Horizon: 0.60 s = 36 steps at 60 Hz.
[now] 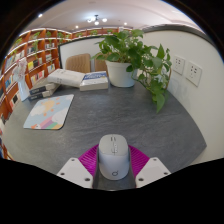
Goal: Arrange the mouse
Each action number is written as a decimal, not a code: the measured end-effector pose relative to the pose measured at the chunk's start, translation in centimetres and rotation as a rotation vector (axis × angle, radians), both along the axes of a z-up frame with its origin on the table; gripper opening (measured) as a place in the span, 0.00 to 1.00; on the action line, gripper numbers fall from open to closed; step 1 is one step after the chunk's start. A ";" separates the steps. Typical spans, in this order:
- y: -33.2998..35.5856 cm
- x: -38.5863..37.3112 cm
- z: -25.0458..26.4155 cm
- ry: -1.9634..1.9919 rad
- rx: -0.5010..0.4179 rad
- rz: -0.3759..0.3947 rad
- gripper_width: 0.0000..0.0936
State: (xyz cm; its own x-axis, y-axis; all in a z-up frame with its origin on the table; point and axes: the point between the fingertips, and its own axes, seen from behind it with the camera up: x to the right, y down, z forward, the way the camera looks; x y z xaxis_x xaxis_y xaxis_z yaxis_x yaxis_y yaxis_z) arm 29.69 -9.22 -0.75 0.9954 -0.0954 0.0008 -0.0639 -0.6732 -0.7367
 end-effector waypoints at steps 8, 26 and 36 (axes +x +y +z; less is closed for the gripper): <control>0.2 -0.2 -0.1 0.012 -0.055 -0.004 0.40; 9.3 -1.1 18.0 -0.098 0.171 -0.054 0.40; 15.8 -7.6 29.0 -0.154 0.347 -0.028 0.40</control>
